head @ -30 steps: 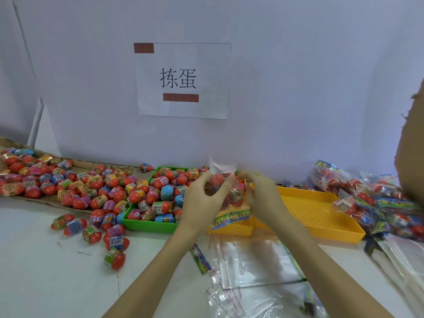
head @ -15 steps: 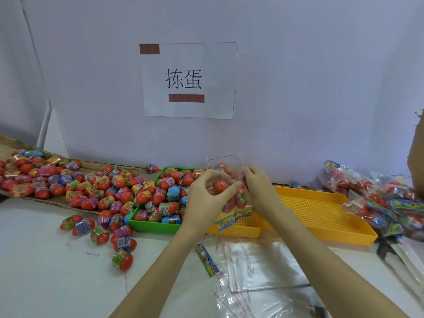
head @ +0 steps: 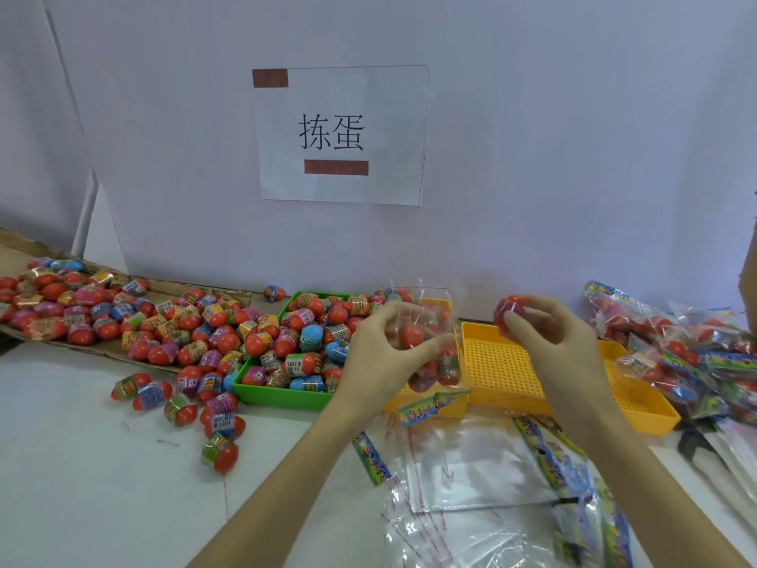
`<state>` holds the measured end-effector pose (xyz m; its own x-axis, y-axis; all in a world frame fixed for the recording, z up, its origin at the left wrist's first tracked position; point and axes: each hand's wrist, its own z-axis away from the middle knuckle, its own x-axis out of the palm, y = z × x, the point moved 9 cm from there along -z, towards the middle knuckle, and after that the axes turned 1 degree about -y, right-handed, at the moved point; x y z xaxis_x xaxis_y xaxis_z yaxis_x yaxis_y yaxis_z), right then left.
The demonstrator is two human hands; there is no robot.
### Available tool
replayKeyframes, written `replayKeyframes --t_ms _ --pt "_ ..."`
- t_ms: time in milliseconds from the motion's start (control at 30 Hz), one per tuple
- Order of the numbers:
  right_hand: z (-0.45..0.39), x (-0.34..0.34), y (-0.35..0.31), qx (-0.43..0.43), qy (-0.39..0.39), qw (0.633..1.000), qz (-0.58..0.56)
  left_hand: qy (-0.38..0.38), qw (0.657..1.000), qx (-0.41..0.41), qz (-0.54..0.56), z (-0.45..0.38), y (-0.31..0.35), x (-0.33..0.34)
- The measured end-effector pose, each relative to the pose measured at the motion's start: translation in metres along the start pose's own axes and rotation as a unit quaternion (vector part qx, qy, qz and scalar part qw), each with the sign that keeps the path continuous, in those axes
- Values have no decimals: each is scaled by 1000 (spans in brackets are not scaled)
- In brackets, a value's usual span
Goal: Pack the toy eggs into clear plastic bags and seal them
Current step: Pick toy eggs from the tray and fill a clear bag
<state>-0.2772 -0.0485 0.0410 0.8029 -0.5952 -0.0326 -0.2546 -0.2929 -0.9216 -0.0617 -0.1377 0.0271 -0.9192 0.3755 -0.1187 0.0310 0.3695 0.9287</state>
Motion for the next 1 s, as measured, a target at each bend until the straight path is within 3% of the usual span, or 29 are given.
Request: replayKeyframes --t_ms 133,267,367,600,733,1000 --pt "11 -5 -47 -66 -13 996 -53 -26 1000 3 -5 3 -2 10" --pt "26 12 -81 -136 -89 984 -79 -50 998 12 -28 5 -2 19" --pt "33 26 -81 -157 -134 978 -5 -65 997 28 -37 9 3 25" --pt "32 30 -66 -220 -128 945 207 -74 994 44 -65 13 10 31" --pt "36 30 -79 -292 -93 927 218 -75 993 51 -75 14 11 31" --pt "32 35 -65 -248 -150 918 270 -68 992 64 -88 14 13 30"
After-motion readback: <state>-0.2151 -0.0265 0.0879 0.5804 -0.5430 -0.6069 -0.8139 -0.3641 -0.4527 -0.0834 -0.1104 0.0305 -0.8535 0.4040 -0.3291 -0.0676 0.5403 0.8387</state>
